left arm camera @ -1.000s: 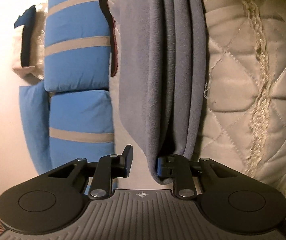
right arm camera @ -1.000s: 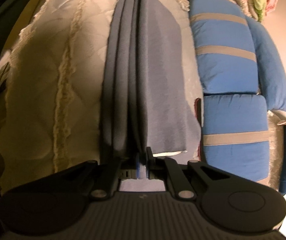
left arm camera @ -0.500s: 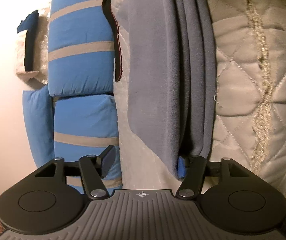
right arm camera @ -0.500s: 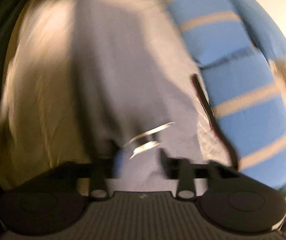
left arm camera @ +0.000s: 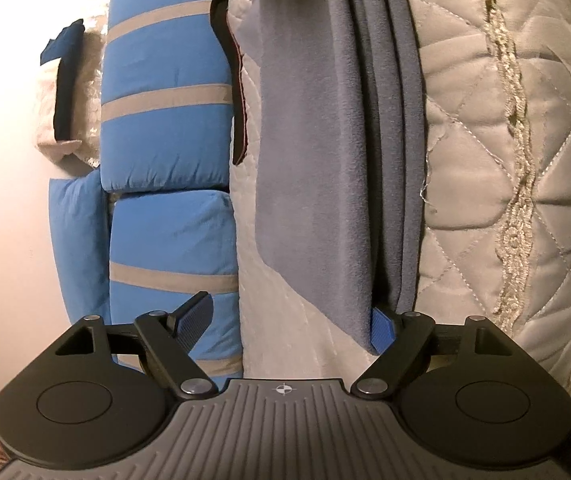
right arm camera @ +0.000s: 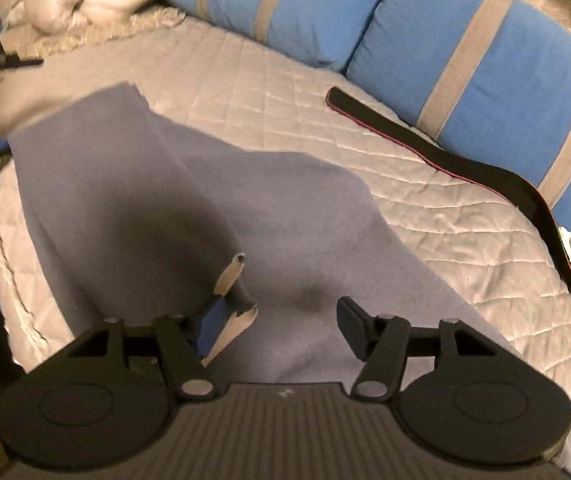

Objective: Fold clothes

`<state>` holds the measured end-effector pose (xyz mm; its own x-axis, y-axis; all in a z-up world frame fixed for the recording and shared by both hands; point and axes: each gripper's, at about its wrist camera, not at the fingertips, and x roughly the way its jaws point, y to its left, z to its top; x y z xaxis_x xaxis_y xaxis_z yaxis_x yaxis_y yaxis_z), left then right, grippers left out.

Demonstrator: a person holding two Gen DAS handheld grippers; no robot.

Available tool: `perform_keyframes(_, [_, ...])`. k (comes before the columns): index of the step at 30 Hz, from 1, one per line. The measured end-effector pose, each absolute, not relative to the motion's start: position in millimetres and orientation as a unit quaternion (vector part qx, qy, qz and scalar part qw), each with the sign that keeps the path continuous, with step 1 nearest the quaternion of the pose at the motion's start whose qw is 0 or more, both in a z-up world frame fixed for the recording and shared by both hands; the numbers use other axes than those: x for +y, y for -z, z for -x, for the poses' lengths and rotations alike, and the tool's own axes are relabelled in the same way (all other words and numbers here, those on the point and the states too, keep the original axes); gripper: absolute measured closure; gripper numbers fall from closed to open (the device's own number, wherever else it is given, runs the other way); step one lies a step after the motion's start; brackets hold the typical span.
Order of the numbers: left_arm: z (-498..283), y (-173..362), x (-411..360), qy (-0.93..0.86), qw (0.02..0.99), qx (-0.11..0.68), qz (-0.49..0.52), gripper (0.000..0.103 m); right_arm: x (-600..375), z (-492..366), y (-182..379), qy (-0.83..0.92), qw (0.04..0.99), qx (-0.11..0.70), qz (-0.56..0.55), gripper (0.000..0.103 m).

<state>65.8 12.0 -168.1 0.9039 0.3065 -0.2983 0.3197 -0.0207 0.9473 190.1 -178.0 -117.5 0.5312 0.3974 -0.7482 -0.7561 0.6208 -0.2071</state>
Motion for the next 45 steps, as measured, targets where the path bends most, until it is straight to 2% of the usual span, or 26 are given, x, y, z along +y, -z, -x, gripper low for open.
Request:
perform_keyframes(4, [-67.0,167.7,11.3,0.003,0.664,0.218,-0.715,0.025,-175.9,-205.7,123.3,-0.327,0.846,0.341,0.247,0.030])
perform_keyframes(14, [-64.7,167.0,12.5,0.001,0.666,0.216,-0.714,0.025,-210.0,-245.3,98.9,-0.308,0.869,0.373,0.099,0.030])
perform_keyframes(18, [-64.3,167.4,12.8,0.002,0.666,0.215,-0.714,0.025,-226.1,-252.4,103.7,-0.391,0.819,0.419,-0.017,0.029])
perform_keyframes(26, [-64.9,166.6,12.5,0.001,0.668,0.216,-0.713,0.025,-203.5,-249.5,128.8,-0.442,0.768,0.463,-0.015,0.030])
perform_keyframes(28, [-64.9,166.3,12.5,0.001,0.668,0.216,-0.712,0.025,-199.1,-248.4,133.1,-0.438,0.769,0.466,-0.015,0.051])
perform_keyframes(29, [-64.9,166.2,12.5,0.001,0.669,0.216,-0.712,0.025,-198.0,-247.6,133.4,-0.433,0.772,0.466,-0.011,0.071])
perform_keyframes(30, [-64.9,166.1,12.5,0.001,0.669,0.216,-0.711,0.024,-197.2,-246.9,133.3,-0.426,0.776,0.466,-0.006,0.096])
perform_keyframes(45, [-62.0,155.3,9.3,0.002,0.684,0.215,-0.697,0.024,-193.3,-241.9,121.6,-0.379,0.811,0.441,0.068,0.099])
